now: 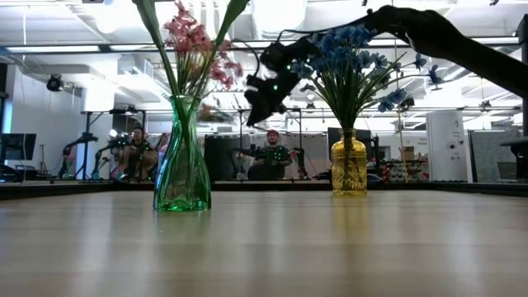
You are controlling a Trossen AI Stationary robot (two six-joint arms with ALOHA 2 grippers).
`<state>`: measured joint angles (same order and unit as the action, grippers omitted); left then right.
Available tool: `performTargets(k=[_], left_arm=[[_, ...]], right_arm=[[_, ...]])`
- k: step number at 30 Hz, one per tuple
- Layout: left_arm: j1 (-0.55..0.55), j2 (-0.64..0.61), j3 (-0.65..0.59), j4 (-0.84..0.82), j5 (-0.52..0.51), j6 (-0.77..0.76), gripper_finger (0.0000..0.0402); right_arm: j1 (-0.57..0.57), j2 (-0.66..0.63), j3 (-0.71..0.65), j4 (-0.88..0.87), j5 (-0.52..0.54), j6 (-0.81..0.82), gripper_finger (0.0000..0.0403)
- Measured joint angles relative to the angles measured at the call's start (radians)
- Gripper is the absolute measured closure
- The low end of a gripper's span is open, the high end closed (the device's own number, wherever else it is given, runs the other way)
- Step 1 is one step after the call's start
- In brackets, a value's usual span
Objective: Sort flowers into vase by color
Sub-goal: Put the pink flowers into the pink vase
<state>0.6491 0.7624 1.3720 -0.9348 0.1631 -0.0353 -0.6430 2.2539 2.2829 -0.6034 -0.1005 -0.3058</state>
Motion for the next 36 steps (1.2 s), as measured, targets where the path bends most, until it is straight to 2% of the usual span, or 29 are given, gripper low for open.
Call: performTargets(k=[4,10,20,26,36], left_arm=[[0.0,0.0,0.0,0.0,0.0,0.0,0.0134],[0.0,0.0,0.0,0.0,0.0,0.0,0.0134],[0.0,0.019,0.0,0.028,0.0,0.027,0.0134],[0.0,0.064,0.0,0.047,0.001,0.055,0.0134],[-0.005,0.134,0.0,0.2,0.037,0.115,0.0134]], right_arm=[[-0.018,0.0,0.074,0.003,0.0,0.018,0.0394],[-0.047,-0.058,0.07,0.062,0.033,0.021,0.0394],[-0.063,-0.151,0.073,0.113,0.026,0.044,0.0394],[-0.064,-0.246,0.073,0.145,-0.066,0.052,0.0394],[-0.06,-0.442,0.071,0.144,-0.273,0.106,0.0394]])
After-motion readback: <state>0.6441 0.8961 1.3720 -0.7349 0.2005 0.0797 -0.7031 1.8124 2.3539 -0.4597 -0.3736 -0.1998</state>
